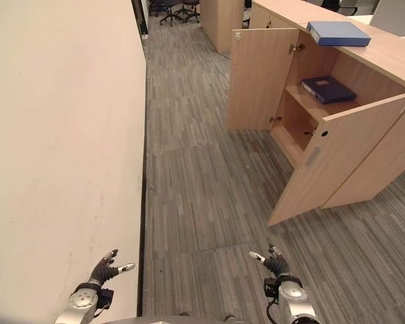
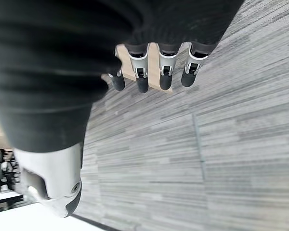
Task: Put the empty folder in the office cabinet
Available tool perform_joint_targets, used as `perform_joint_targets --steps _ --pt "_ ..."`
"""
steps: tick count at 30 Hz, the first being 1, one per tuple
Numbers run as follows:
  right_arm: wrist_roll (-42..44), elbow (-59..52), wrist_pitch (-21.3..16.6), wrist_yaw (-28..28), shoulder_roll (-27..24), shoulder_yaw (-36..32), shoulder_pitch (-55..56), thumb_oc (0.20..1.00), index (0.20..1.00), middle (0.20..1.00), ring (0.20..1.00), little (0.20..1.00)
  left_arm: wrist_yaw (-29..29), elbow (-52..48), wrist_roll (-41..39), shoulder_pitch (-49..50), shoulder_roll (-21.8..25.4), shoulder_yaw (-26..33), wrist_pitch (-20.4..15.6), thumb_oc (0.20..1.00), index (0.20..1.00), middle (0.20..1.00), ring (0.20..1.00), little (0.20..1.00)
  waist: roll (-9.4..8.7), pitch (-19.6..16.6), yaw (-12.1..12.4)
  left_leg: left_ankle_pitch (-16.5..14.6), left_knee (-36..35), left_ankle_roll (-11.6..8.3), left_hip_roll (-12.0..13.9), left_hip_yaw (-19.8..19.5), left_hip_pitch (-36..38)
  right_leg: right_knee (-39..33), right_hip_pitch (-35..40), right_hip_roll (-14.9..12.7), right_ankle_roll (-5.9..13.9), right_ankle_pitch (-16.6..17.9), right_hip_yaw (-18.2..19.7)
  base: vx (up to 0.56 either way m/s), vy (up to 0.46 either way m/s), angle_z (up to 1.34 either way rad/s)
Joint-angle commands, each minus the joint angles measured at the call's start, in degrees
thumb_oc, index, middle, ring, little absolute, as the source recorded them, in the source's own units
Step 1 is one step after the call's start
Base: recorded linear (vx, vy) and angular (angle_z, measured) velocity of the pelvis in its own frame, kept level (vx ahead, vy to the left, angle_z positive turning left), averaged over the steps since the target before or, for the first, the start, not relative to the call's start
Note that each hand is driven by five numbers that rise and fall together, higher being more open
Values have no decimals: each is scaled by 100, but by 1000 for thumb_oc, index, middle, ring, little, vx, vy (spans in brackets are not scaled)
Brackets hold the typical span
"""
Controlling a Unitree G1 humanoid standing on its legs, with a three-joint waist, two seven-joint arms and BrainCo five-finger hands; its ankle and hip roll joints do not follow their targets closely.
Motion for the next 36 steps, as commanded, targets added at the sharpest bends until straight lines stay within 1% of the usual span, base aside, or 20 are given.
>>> perform_joint_targets --steps 1,10,26,32,36 --pt "173 -2 -90 59 30 32 -100 1000 1000 1000 1000 1000 -42 -211 -200 -60 170 -30 -146 1000 1000 1000 1000 1000 -339 -130 88 -106 7 -489 462 -27 -270 47 -282 -824 769 105 193 0 0 0" --pt "238 279 -41 90 83 30 -77 1000 1000 1000 1000 1000 -8 59 -173 -91 145 -56 -134 1000 1000 1000 1000 1000 -324 -134 73 -96 7 -500 494 -66 -276 -17 -249 -796 755 100 220 0 0 0" --pt "176 401 15 94 32 42 -55 1000 1000 1000 1000 1000 -4 38 -187 -89 161 -87 -114 1000 1000 1000 1000 1000 -317 -113 67 -68 7 -538 540 -163 -329 -37 -244 -724 706 37 243 2 -4 0" --pt "225 399 37 90 5 -20 -27 1000 1000 1000 1000 1000 -29 -3 -234 -123 189 -86 -96 1000 1000 1000 1000 1000 -288 -52 35 -33 7 -587 612 -187 -394 18 -293 -661 670 -38 206 20 -61 2" --pt "301 391 30 85 -19 -90 -17 1000 1000 1000 1000 1000 -37 13 -238 -180 222 -87 -88 1000 1000 1000 1000 1000 -247 -1 7 5 7 -629 686 -180 -401 193 -351 -611 625 -139 156 37 -74 3"
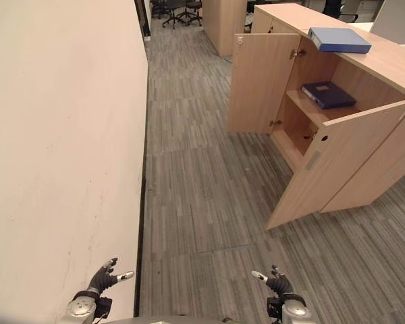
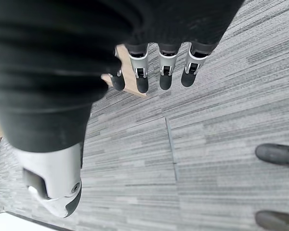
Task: Put the empty folder in the office cabinet
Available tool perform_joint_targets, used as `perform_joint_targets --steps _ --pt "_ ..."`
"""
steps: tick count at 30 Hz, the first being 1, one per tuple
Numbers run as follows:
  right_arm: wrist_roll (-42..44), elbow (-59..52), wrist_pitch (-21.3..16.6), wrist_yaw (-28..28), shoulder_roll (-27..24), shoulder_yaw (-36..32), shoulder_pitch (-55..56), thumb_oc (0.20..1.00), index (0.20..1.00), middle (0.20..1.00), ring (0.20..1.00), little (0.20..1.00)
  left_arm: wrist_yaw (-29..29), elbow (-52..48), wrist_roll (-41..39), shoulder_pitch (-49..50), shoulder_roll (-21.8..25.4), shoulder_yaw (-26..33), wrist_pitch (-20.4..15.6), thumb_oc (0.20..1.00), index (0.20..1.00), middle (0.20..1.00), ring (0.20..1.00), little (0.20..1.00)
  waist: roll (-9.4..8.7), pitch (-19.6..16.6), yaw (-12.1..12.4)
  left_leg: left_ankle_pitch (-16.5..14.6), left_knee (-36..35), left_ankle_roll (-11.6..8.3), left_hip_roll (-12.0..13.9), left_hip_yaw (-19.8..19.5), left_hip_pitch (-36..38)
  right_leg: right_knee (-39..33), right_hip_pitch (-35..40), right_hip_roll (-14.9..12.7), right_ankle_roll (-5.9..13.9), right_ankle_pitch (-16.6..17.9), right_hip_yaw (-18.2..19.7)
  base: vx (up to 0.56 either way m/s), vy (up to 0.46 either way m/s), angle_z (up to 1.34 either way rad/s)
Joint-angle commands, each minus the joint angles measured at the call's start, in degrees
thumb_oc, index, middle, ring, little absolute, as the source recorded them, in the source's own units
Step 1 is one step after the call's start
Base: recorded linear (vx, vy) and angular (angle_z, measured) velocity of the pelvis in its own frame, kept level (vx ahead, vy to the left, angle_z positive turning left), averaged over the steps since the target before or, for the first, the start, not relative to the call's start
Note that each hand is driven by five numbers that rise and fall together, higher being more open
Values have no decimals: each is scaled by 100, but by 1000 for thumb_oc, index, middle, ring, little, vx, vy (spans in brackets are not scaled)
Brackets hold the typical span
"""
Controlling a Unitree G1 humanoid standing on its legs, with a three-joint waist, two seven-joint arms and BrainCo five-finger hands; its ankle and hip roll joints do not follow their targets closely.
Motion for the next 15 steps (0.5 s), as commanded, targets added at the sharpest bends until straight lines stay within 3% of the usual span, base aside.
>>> perform_joint_targets --steps 1,3,9,13,15 --pt "297 83 -104 -8 -55 -65 -289 1000 1000 1000 1000 1000 21 -34 -198 -380 212 -88 -111 1000 1000 1000 1000 1000 -162 129 -1 -1 26 -618 701 -98 -264 392 -367 -618 637 -232 170 56 -104 4" --pt "286 79 -113 -11 -82 -74 -296 1000 1000 1000 1000 1000 12 -49 -212 -397 230 -90 -110 1000 1000 1000 1000 1000 -149 177 -7 -9 121 -646 761 -83 -275 553 -412 -591 607 -304 148 54 -134 1" --pt "339 128 -146 -33 -187 -125 -389 1000 1000 1000 1000 1000 -49 -202 -289 -492 291 -114 -85 1000 1000 1000 1000 1000 -183 427 -15 -155 1543 -857 865 -126 -871 740 -393 -456 367 -510 48 34 -145 9" --pt "351 142 -129 -81 -318 -104 -490 1000 1000 1000 1000 1000 -49 -201 -308 -569 264 -179 -61 1000 1000 1000 1000 1000 -294 742 90 519 3221 -879 677 -470 -1681 683 -160 -430 184 -597 69 62 -127 -7" --pt "432 182 -115 -101 -317 -159 -497 1000 1000 1000 1000 1000 -20 -133 -325 -636 253 -216 -70 1000 1000 1000 1000 1000 -296 799 117 633 3253 -884 688 -473 -2102 710 -40 -425 168 -753 83 244 -14 -9"
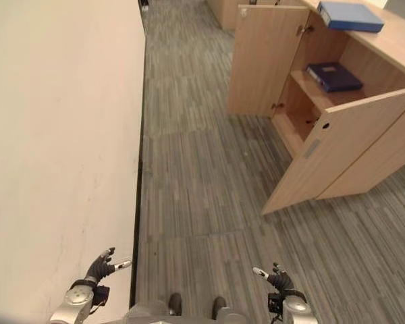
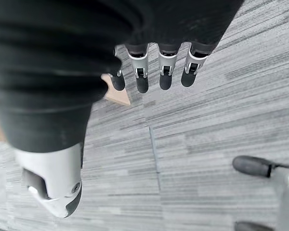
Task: Put the empty folder in the office cabinet
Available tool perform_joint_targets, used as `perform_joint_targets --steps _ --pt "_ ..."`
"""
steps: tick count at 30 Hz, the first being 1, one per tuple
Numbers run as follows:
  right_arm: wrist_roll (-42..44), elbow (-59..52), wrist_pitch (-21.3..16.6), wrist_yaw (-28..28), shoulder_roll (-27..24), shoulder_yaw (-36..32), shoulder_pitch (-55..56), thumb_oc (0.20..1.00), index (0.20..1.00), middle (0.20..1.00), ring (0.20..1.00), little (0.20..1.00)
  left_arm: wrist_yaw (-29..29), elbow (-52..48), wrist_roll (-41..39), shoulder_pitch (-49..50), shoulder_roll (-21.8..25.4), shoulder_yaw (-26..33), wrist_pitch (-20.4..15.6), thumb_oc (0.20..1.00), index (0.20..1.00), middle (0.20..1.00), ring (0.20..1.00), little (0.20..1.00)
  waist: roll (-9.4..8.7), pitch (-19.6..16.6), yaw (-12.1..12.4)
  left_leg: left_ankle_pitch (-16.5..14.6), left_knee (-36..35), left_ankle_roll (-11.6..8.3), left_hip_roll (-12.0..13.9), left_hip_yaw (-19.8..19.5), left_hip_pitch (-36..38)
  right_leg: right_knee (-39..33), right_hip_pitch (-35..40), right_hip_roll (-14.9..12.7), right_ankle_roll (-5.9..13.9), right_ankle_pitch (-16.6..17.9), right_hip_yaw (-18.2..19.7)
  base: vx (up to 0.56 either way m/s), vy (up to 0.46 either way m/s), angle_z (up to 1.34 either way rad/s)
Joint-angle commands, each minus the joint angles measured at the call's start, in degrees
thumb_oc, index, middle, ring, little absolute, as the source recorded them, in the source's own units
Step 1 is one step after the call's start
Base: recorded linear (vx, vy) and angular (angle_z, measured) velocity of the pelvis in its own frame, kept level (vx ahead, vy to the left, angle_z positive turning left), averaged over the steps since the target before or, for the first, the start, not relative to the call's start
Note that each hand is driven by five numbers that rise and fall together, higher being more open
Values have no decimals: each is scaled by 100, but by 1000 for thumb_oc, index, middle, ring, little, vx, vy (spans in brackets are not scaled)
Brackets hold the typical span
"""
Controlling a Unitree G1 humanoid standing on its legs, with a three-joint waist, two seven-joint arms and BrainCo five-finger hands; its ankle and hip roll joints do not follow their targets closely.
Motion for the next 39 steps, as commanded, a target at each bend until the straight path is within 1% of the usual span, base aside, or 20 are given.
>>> perform_joint_targets --steps 1,4,6,11,14,15,16,17,18,20,22,23,25,30,31,32,34,35,36,39 --pt "346 -27 -124 -113 -252 -179 -73 1000 1000 1000 1000 1000 37 -167 -162 -204 129 -215 -166 1000 1000 1000 1000 1000 43 -12 129 614 -334 -118 765 -13 -752 239 471 -316 679 -690 85 423 90 -11" --pt "472 83 -169 -182 -284 -185 -207 1000 1000 1000 1000 1000 114 -110 -209 -172 152 -228 -162 1000 1000 1000 1000 1000 189 1 339 1104 -1983 -230 1172 -206 -958 345 729 -249 793 -1079 309 489 182 -8" --pt "505 224 -172 -245 -235 -151 -297 1000 1000 1000 1000 1000 200 67 -270 -146 134 -160 -178 1000 1000 1000 1000 1000 166 -6 489 1213 -2621 -333 1443 -209 -1275 406 1021 -288 836 -1349 587 570 224 -24" --pt "293 462 -123 -147 -29 -112 -249 1000 1000 1000 1000 1000 161 288 -297 65 139 53 -209 1000 1000 1000 1000 1000 130 -316 760 1581 -2581 -455 1542 -156 -1253 377 1410 -461 1071 -1540 943 566 307 -80" --pt "90 701 -57 -110 123 -144 -193 1000 1000 1000 1000 1000 115 363 -239 78 266 100 -195 1000 1000 1000 1000 1000 -138 -519 852 1475 -2292 -251 1293 8 -1160 910 1150 -835 1402 -1116 1016 525 403 -33" --pt "79 826 -12 -107 147 -173 -299 1000 1000 1000 1000 1000 90 244 -263 -18 466 103 -160 1000 1000 1000 1000 1000 -208 -448 814 1026 -2096 111 1066 170 -996 2335 437 -922 1656 84 1068 379 426 -6" --pt "96 835 -15 -113 139 -197 -313 1000 1000 1000 1000 1000 91 155 -290 -45 533 120 -158 1000 1000 1000 1000 1000 -158 -413 810 880 -2037 204 1051 239 -932 2759 179 -946 1731 405 961 286 346 -8" --pt "97 836 -15 -113 140 -198 -316 1000 1000 1000 1000 1000 90 152 -291 -46 534 121 -155 1000 1000 1000 1000 1000 -167 -415 817 870 -2021 208 1045 248 -945 2788 155 -956 1736 392 974 140 184 -24" --pt "146 848 -8 -134 148 -243 -343 1000 1000 1000 1000 1000 106 69 -304 -71 592 130 -139 1000 1000 1000 1000 1000 -76 -358 761 733 -1980 323 1035 282 -812 3271 -78 -966 1717 725 815 147 199 -2" --pt "143 896 5 -143 141 -374 -298 1000 1000 1000 1000 1000 164 -75 -289 -60 642 199 -120 1000 1000 1000 1000 1000 117 -202 582 337 -1911 524 916 421 -361 4188 -756 -1179 1638 821 345 347 377 41" --pt "198 923 -2 -164 133 -476 -251 1000 1000 1000 1000 1000 186 -96 -322 -60 633 234 -132 1000 1000 1000 1000 1000 182 -140 464 183 -1879 540 841 442 -165 4175 -1002 -1185 1571 698 163 339 241 27" --pt "290 990 8 -168 120 -631 -147 1000 1000 1000 1000 1000 205 -178 -429 -24 623 313 -137 1000 1000 1000 1000 1000 161 -12 250 -154 -1790 541 668 578 228 3636 -1326 -1347 1468 314 -376 372 134 -17" --pt "302 1057 19 -189 94 -696 -105 1000 1000 1000 1000 1000 199 -259 -470 -2 617 333 -130 1000 1000 1000 1000 1000 170 20 164 -266 -1782 518 650 638 363 3215 -1398 -1360 1413 215 -677 331 84 -50" --pt "445 1536 115 -353 28 -1091 128 1000 1000 1000 1000 1000 195 -418 -346 28 520 358 -134 1000 1000 1000 1000 1000 102 36 -304 -769 -2197 382 413 1000 1434 1303 -2076 -1366 1507 684 -1804 381 8 -38" --pt "444 1535 115 -355 21 -1093 141 1000 1000 1000 1000 1000 196 -420 -342 39 510 352 -135 1000 1000 1000 1000 1000 166 63 -292 -810 -2220 369 476 1011 1516 1256 -1986 -1291 1520 678 -1827 606 -51 -41" --pt "442 1699 150 -420 61 -1217 339 1000 1000 1000 1000 1000 168 -460 -243 -29 452 257 -186 1000 1000 1000 1000 1000 196 -62 -534 -1034 -2259 300 464 1240 1857 952 -2054 -1411 1409 762 -2295 437 -44 -28" --pt "523 1820 145 -439 44 -1326 495 1000 1000 1000 1000 1000 153 -444 -221 -50 409 199 -222 1000 1000 1000 1000 1000 205 -147 -682 -1235 -2196 295 434 1235 1985 849 -2003 -1310 1374 739 -2030 566 -55 -17" --pt "815 1905 112 -488 -18 -1560 617 1000 1000 1000 1000 1000 140 -492 -214 -45 327 110 -247 1000 1000 1000 1000 1000 363 -267 -909 -1279 -1903 212 468 1217 2081 899 -1948 -1129 1205 726 -1745 509 -19 -33" --pt "818 1904 112 -487 -27 -1563 621 1000 1000 1000 1000 1000 142 -489 -214 -46 318 105 -249 1000 1000 1000 1000 1000 382 -270 -901 -1295 -1884 203 485 1224 2074 897 -1949 -1112 1200 723 -1745 421 -3 -51" --pt "1294 2053 22 -607 -157 -1929 704 1000 1000 1000 1000 1000 178 -533 -407 -152 227 1 -295 1000 1000 1000 1000 1000 569 -175 -1148 -593 -374 -168 663 1199 1595 833 -1681 -863 950 567 -1718 197 -72 -60"
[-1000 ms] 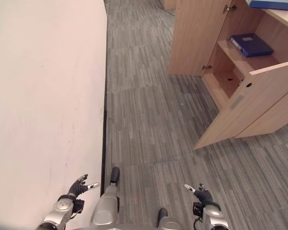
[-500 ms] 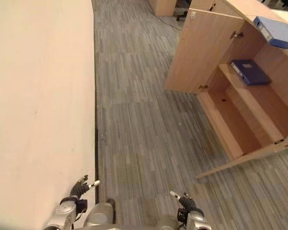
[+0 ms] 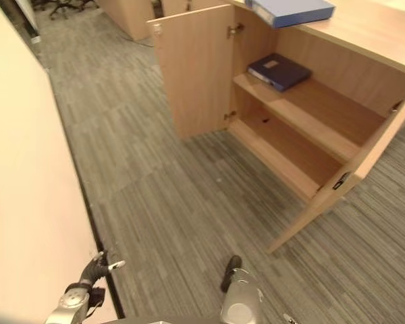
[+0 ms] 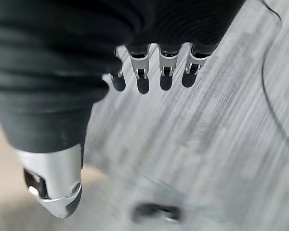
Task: Put the empty folder in the office cabinet
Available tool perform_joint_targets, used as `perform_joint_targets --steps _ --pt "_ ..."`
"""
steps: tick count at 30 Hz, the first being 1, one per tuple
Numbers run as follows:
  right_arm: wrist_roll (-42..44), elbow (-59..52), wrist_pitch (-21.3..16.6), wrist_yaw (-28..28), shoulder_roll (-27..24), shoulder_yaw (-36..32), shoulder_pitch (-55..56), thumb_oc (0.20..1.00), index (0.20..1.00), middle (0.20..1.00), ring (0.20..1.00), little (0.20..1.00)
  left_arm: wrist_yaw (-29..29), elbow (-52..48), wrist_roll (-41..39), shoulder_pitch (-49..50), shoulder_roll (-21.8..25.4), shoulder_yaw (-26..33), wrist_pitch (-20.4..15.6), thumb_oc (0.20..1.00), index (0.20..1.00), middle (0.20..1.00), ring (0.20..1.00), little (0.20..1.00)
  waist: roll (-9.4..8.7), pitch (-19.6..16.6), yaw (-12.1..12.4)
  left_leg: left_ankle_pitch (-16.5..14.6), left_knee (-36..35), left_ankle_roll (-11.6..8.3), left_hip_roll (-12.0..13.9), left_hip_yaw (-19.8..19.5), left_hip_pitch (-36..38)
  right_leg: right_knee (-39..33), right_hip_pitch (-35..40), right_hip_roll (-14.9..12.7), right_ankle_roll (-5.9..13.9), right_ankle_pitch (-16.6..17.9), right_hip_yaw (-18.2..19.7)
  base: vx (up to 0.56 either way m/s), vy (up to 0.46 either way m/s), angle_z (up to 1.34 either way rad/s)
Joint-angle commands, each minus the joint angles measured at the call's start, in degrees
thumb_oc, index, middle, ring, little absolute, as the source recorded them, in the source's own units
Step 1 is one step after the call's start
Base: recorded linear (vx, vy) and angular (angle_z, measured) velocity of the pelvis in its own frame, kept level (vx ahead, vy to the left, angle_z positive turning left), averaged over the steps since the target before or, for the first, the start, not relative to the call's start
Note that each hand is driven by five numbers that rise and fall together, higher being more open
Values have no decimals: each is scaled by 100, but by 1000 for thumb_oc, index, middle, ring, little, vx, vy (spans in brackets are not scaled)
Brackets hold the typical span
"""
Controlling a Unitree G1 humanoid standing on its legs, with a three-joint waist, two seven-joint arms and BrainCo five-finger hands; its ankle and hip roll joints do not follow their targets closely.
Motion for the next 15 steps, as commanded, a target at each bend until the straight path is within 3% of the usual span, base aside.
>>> perform_joint_targets --steps 1,4,7,8,9,10,11,14,15 --pt "833 331 -127 -223 -85 -371 76 1000 1000 1000 1000 1000 99 -437 -103 -253 228 -9 -307 1000 1000 1000 1000 1000 -14 360 -243 460 1709 -97 -527 -290 -1312 -1382 734 -182 698 552 274 213 -86 -56" --pt "1035 436 -90 -307 -216 -570 65 1000 1000 1000 1000 1000 214 -387 -177 -340 210 10 -343 1000 1000 1000 1000 1000 -120 538 -305 871 2686 -350 -491 -245 -1726 -1380 971 -122 498 293 501 203 -20 -79" --pt "1297 566 -99 -360 -256 -720 63 1000 1000 1000 1000 1000 286 -301 -285 -447 113 -7 -392 1000 1000 1000 1000 1000 -141 597 -299 924 2629 -256 -41 -110 -2016 -1453 1207 -61 496 93 850 302 144 -91" --pt "1244 611 -60 -298 -282 -632 53 1000 1000 1000 1000 1000 297 -320 -340 -441 65 23 -437 1000 1000 1000 1000 1000 -184 595 -223 942 1981 -123 236 -210 -2044 -1497 1317 -83 618 32 1273 468 469 -129" --pt "1226 566 -64 -315 -323 -571 -2 1000 1000 1000 1000 1000 308 -324 -332 -417 59 -3 -446 1000 1000 1000 1000 1000 -88 583 -162 1048 926 -91 475 -443 -1995 -1444 1338 -59 759 -68 1614 500 567 -150" --pt "1269 513 -85 -321 -334 -539 -42 1000 1000 1000 1000 1000 320 -321 -342 -405 50 -18 -450 1000 1000 1000 1000 1000 -58 550 -97 1218 443 -118 578 -732 -2002 -1428 1353 -50 822 -114 1863 291 387 -135" --pt "1270 510 -84 -323 -334 -540 -42 1000 1000 1000 1000 1000 321 -320 -343 -407 49 -18 -450 1000 1000 1000 1000 1000 -64 534 -82 1276 376 -119 569 -710 -1990 -1436 1327 -52 814 -88 1877 240 260 -95" --pt "1154 261 -141 -257 -373 -313 -170 1000 1000 1000 1000 1000 380 -251 -366 -452 58 -74 -475 1000 1000 1000 1000 1000 -4 458 65 1675 -551 -247 868 -1654 -2282 -1379 1387 -77 971 -274 2483 334 355 -98" --pt "1103 53 -178 -228 -340 -197 -270 1000 1000 1000 1000 1000 396 -204 -370 -478 96 -95 -486 1000 1000 1000 1000 1000 17 408 157 2018 -939 -313 1032 -2122 -2582 -1191 1481 -101 1029 -514 2834 396 374 -54"
